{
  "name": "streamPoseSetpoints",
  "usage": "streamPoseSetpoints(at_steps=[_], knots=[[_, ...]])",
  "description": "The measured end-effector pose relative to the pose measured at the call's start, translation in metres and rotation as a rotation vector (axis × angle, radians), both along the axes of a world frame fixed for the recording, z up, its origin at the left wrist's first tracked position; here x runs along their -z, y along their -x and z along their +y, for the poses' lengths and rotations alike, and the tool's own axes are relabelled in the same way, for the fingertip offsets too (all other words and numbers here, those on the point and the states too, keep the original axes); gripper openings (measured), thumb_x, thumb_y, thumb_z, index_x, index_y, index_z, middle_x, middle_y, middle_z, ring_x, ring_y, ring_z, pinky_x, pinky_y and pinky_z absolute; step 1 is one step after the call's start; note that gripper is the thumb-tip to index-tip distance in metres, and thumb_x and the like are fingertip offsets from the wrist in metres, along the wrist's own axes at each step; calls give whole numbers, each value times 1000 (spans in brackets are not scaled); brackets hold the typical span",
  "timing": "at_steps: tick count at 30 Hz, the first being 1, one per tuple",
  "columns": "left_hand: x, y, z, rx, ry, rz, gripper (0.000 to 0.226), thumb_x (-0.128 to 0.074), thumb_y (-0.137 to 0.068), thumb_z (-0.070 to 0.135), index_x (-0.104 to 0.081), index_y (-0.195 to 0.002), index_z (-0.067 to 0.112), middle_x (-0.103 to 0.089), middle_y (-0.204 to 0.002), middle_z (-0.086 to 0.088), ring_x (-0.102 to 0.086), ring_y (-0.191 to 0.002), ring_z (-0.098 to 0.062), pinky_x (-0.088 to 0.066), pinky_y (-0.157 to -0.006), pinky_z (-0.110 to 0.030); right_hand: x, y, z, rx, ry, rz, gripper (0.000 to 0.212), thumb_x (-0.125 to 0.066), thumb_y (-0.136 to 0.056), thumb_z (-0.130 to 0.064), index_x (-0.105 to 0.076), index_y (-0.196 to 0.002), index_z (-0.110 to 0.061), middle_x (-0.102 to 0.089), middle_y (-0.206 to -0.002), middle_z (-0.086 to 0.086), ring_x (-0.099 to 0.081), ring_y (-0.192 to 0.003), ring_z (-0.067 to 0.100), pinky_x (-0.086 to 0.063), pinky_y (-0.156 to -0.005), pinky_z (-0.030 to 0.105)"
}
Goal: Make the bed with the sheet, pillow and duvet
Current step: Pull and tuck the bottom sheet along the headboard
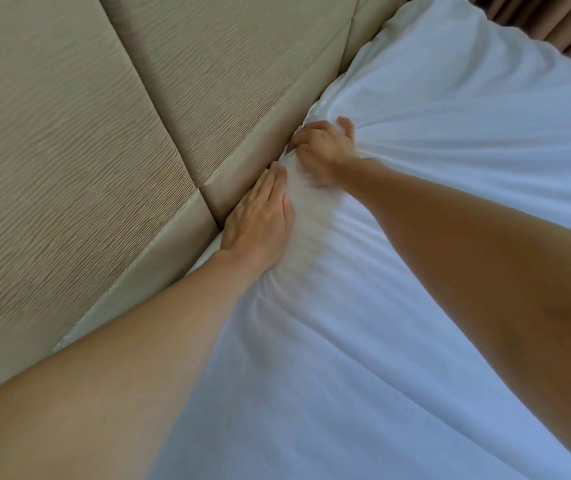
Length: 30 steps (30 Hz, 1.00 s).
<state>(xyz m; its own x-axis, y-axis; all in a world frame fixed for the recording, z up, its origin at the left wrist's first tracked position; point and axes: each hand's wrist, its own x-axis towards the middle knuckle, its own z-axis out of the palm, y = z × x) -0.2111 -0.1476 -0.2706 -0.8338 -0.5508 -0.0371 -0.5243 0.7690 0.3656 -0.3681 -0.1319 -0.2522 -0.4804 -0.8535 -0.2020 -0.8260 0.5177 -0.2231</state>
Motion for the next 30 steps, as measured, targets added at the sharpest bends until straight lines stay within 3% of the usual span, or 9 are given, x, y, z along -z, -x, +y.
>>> streamPoseSetpoints(at_steps=[3, 8, 11, 13, 17, 20, 24, 27, 30], knots=[[-2, 11, -3, -22, -13, 7, 49, -21, -103, 20, -14, -149, 7, -13, -158, -3, -13, -146, -11, -12, -114, -21, 5, 1, 1, -15, 50, 7, 41, -30, -94, -13, -63, -116, -25, -54, -131, -11, -32, -135, 8, -3, -114, 41], [-1, 27, -8, 30, 24, -19, 51, -16, -101, 20, -11, -149, 5, -9, -159, -5, -10, -146, -12, -9, -114, -19, 23, -3, 20, 116, 545, 43, 44, -32, -80, 0, -65, -107, -2, -66, -113, 10, -56, -114, 26, -19, -111, 30], [0, 35, -11, 47, 31, -23, 51, -20, -102, 18, -8, -150, 6, -5, -159, -3, -5, -147, -9, -6, -114, -17, 28, 1, 18, 216, 597, 19, 51, -25, -82, -2, -62, -118, -1, -60, -124, 10, -48, -127, 22, -13, -115, 28], [-1, 38, -14, 51, 13, -38, 52, -20, -101, 17, -7, -150, 8, -3, -159, -2, -1, -146, -7, -2, -113, -14, 30, 4, 14, 230, 624, 6, 59, -16, -83, -12, -61, -119, 0, -56, -131, 11, -40, -135, 21, -21, -116, 34], [-5, 45, -17, 37, -136, -42, 53, -23, -100, 16, -10, -151, 12, -3, -159, 2, -4, -146, -5, -5, -113, -15, 28, 16, 10, 159, 368, 95, 47, -21, -88, -10, -60, -113, -6, -55, -132, 3, -28, -141, 13, -14, -112, 26], [-10, 53, -18, -7, -261, -41, 52, -23, -99, 16, -12, -151, 15, -8, -159, 3, -14, -145, -9, -12, -114, -21, 20, 19, 11, 80, 300, 145, 67, -1, -76, -29, -60, -101, -8, -59, -115, 2, -38, -130, 13, -16, -105, 23], [-15, 69, -24, -49, -307, -122, 44, -21, -100, 8, -30, -142, 1, -19, -157, -8, -27, -139, -23, -19, -109, -29, 9, 34, 5, -35, 56, 159, 39, -24, -98, -20, -54, -121, -9, -50, -133, 2, -32, -135, 15, -13, -110, 30], [-12, 75, -28, -100, -316, -148, 33, -25, -98, 4, -43, -126, -4, -29, -150, -17, -35, -131, -31, -24, -104, -35, 0, 45, -4, -52, -91, 141, 42, -24, -99, -19, -49, -131, -13, -40, -144, 2, -26, -138, 18, -7, -114, 37], [-10, 76, -23, -128, -322, -74, 34, -25, -100, 8, -42, -128, -1, -38, -143, -20, -39, -128, -32, -27, -101, -36, 0, 46, -7, -83, -135, 177, 43, -24, -98, -18, -49, -133, -14, -37, -146, 1, -23, -139, 21, -2, -116, 41]])
